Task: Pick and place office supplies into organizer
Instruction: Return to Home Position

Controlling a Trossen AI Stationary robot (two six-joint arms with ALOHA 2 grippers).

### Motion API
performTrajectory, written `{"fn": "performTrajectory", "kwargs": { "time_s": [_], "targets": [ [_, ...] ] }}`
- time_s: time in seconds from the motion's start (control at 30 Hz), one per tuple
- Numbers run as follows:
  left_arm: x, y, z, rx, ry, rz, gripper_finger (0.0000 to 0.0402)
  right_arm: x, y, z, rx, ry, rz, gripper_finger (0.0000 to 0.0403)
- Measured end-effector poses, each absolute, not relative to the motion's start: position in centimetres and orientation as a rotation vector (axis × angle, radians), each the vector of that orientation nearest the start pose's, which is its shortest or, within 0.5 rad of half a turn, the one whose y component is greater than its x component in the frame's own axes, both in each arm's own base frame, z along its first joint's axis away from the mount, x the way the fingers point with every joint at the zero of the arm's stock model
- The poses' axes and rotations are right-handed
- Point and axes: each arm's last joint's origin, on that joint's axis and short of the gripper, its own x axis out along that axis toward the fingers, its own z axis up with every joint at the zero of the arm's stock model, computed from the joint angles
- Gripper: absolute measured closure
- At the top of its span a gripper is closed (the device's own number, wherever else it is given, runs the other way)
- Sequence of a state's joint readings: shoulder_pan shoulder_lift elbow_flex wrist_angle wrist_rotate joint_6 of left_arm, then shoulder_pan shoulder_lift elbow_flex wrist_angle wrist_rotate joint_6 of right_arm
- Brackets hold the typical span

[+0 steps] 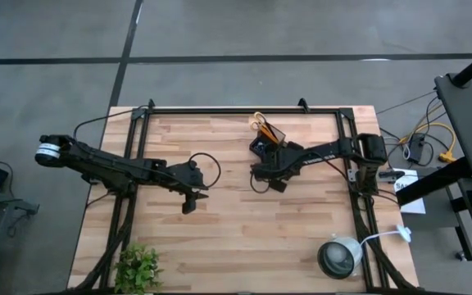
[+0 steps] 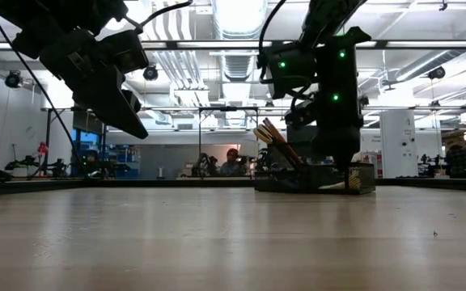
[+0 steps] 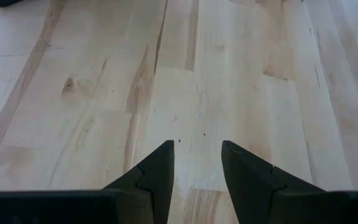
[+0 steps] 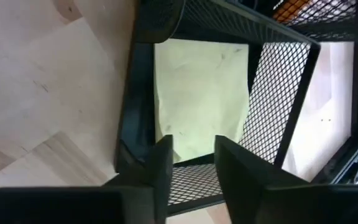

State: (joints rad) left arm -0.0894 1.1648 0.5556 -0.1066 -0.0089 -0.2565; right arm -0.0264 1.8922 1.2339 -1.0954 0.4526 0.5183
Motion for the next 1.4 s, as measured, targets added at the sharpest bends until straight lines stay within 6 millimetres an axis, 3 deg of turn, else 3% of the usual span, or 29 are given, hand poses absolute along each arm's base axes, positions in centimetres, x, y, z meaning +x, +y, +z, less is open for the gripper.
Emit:
{"fn": "performTrajectory", "kwargs": {
  "time_s": [0.13, 0.27, 0.4, 0.57, 0.7, 0.83, 0.9, 1.03, 1.1, 1.27, 1.4],
  "targets": [
    [22.3, -2.0, 19.2, -0.211, 0.721, 0.015, 0.0283, 31.8, -1.2, 16.1, -0.016, 1.558, -0.746, 0.0260],
    [22.3, -2.0, 19.2, -0.212, 0.720, 0.015, 0.0283, 33.1, 1.0, 16.9, 0.026, 1.488, -0.650, 0.0240],
    [22.4, -2.0, 19.4, -0.214, 0.715, 0.015, 0.0283, 34.7, 3.9, 18.6, 0.011, 1.374, -0.548, 0.0230],
    [22.9, -2.0, 20.5, -0.221, 0.677, 0.007, 0.0283, 35.4, 6.0, 21.0, 0.012, 1.252, -0.619, 0.0231],
    [23.2, -2.1, 21.8, -0.276, 0.637, 0.012, 0.0283, 35.0, 8.8, 23.5, -0.023, 1.196, -0.584, 0.0234],
    [23.2, -2.1, 23.2, -0.276, 0.597, -0.004, 0.0283, 32.9, 12.3, 25.6, -0.090, 1.112, -0.681, 0.0234],
    [23.2, -2.1, 24.0, -0.276, 0.569, -0.007, 0.0283, 31.5, 12.9, 25.8, 0.047, 1.100, -0.828, 0.0234],
    [23.5, -1.2, 25.7, -0.234, 0.531, 0.006, 0.0283, 28.8, 13.7, 25.0, 0.501, 1.036, -1.250, 0.0235],
    [23.9, -0.5, 26.4, -0.228, 0.541, 0.003, 0.0283, 28.0, 15.0, 24.4, 0.652, 0.957, -1.332, 0.0237],
    [24.5, 1.7, 27.5, -0.298, 0.582, -0.037, 0.0288, 27.9, 17.1, 23.6, 0.821, 0.963, -1.284, 0.0247],
    [24.0, 1.6, 30.9, -0.305, 0.476, -0.128, 0.0320, 29.8, 17.9, 24.8, 0.780, 0.791, -1.037, 0.0262]
  ]
}}
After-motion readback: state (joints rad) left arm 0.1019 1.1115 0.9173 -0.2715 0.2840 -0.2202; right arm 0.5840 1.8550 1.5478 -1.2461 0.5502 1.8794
